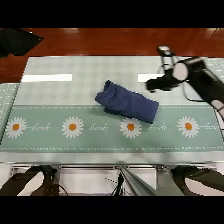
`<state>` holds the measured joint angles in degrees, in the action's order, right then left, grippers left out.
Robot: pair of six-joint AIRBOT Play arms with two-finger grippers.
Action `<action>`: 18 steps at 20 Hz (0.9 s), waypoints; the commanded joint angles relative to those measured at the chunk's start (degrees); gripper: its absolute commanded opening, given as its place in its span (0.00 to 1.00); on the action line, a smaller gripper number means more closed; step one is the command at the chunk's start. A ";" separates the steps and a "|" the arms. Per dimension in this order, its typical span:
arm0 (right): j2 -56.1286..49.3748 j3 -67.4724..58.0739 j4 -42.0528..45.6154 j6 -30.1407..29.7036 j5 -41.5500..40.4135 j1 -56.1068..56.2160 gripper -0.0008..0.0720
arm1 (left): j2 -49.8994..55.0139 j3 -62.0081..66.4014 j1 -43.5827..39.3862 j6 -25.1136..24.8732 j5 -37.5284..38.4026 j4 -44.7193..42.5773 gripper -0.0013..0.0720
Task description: Fold the shirts.
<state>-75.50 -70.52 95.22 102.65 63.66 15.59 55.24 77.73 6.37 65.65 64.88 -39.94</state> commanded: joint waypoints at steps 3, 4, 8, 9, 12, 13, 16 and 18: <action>10.12 15.17 -7.30 -6.54 8.87 -24.41 0.78 | -0.07 -0.02 0.02 0.22 2.51 -2.69 0.05; 10.82 19.50 -18.45 -10.05 6.21 -27.93 0.84 | -0.07 -0.13 0.02 0.22 3.04 -3.06 0.05; 10.95 33.97 -47.47 -18.47 -9.44 -29.14 0.84 | -0.09 -1.97 0.02 1.36 4.31 -3.43 0.04; 10.95 36.44 -51.30 -18.73 -14.23 -27.45 0.84 | -0.09 -2.64 0.02 1.36 4.96 -3.43 0.04; 8.98 39.69 -58.86 -18.73 -26.21 -19.76 0.84 | -0.09 -4.48 0.02 3.02 5.88 -3.43 0.04; 7.48 39.69 -61.13 -18.73 -28.89 -17.05 0.84 | -0.07 -4.74 0.02 3.28 5.88 -3.43 0.04; 2.34 39.63 -70.82 -19.26 -34.45 -10.21 0.63 | -0.07 -4.72 0.02 4.50 5.68 -3.41 0.04; 2.16 38.93 -73.18 -22.40 -33.70 -10.25 0.05 | -0.09 -4.72 0.00 7.04 5.70 -3.37 0.04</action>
<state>-71.42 -31.75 30.39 83.31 34.30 2.46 55.18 73.23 6.37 69.87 70.46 -43.31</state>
